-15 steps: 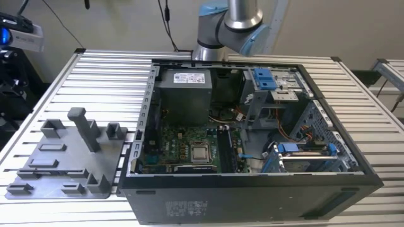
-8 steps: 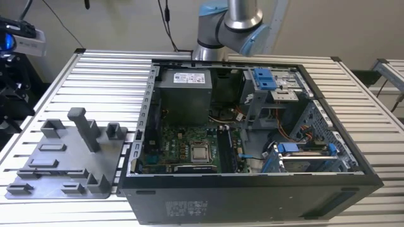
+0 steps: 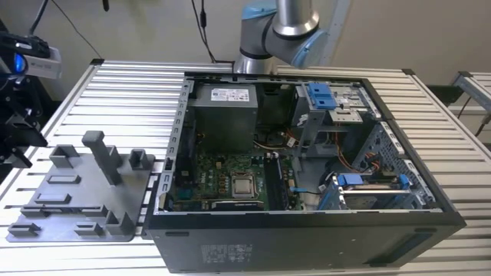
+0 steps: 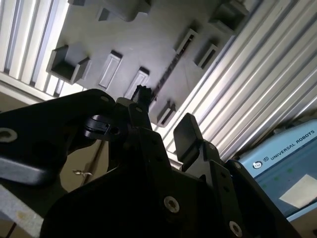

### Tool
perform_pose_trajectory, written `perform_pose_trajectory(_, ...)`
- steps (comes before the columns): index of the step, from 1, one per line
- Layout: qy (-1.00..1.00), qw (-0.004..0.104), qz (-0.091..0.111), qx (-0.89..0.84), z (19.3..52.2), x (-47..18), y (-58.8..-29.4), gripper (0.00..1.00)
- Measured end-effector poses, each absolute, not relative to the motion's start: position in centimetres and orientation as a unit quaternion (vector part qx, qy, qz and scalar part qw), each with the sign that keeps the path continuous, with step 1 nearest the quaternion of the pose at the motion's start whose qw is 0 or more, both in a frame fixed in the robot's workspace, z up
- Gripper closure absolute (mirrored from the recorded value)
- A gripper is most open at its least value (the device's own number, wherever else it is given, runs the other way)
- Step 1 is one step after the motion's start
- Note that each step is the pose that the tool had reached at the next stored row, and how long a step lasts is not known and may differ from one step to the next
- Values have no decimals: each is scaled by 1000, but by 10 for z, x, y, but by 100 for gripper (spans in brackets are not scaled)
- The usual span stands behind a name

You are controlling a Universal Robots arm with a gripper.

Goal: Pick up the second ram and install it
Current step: 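Pick up the second ram and move it above second insertion slot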

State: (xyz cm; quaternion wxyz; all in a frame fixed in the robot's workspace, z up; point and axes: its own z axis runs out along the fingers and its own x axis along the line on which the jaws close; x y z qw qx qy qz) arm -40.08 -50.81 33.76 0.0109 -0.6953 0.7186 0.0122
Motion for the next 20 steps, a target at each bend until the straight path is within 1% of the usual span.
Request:
perform_pose_trajectory(8,719,11,12,-695,325,-401,-508,52)
perform_pose_trajectory(20,719,8,15,-695,311,-401,-508,52)
